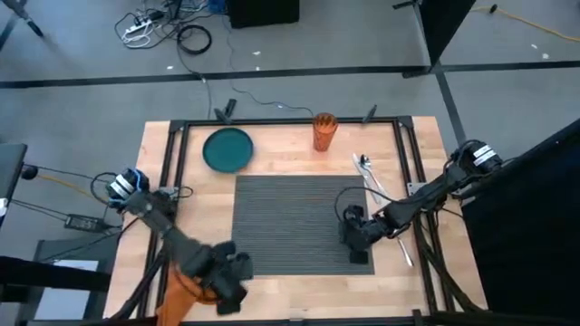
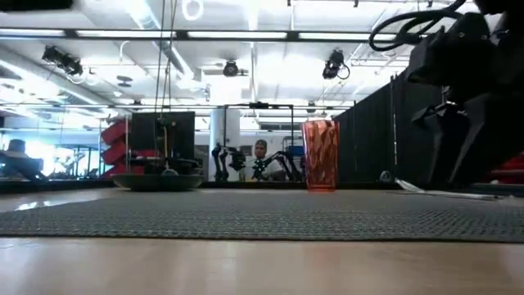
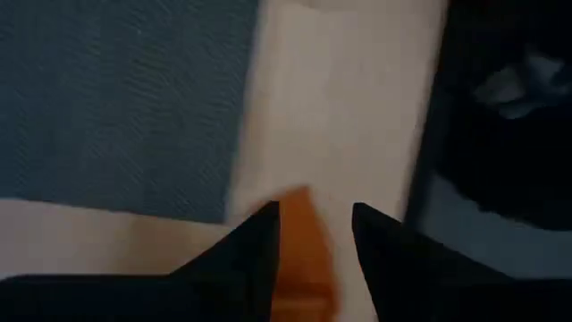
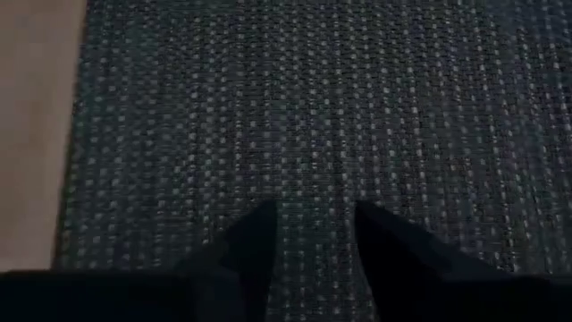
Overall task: Set table place
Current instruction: Fold the orange table napkin
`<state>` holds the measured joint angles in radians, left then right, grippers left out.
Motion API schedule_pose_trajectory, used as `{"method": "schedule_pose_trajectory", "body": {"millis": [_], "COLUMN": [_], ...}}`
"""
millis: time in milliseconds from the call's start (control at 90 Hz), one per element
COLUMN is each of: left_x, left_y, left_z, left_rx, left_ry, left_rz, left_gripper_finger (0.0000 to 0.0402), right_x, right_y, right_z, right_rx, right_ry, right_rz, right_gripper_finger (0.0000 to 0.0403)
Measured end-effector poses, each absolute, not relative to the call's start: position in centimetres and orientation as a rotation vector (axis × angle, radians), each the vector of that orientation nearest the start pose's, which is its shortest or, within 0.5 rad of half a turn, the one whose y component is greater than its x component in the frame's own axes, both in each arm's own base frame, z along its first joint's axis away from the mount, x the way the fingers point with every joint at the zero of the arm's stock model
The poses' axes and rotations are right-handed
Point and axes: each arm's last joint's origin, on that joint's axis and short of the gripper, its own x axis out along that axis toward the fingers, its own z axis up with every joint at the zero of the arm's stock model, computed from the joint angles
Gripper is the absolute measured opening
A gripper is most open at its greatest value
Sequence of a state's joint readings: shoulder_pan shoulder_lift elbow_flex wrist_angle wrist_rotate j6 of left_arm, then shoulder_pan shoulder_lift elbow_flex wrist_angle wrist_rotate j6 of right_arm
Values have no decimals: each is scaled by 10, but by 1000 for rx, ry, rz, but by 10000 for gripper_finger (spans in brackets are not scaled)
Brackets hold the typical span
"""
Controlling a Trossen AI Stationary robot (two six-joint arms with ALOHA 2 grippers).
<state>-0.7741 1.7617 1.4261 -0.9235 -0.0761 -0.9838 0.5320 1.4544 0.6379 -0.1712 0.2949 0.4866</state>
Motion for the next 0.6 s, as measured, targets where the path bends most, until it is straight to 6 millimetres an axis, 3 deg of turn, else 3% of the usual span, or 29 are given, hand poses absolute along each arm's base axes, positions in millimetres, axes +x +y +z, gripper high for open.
{"method": "schedule_pose_trajectory", "body": {"millis": [233, 456, 600], "left_x": [237, 231, 229], "left_y": [-286, -301, -299], "left_z": [205, 180, 163], "left_rx": [-336, -308, -244], "left_ry": [1416, 1454, 1507], "left_rz": [26, 73, 138], "left_gripper_finger": [138, 138, 138], "right_x": [217, 211, 209], "right_y": [132, 141, 144], "right_z": [149, 149, 149], "right_rx": [114, 145, 128], "right_ry": [922, 923, 903], "right_rz": [-1, 10, -10], "right_gripper_finger": [151, 150, 153]}}
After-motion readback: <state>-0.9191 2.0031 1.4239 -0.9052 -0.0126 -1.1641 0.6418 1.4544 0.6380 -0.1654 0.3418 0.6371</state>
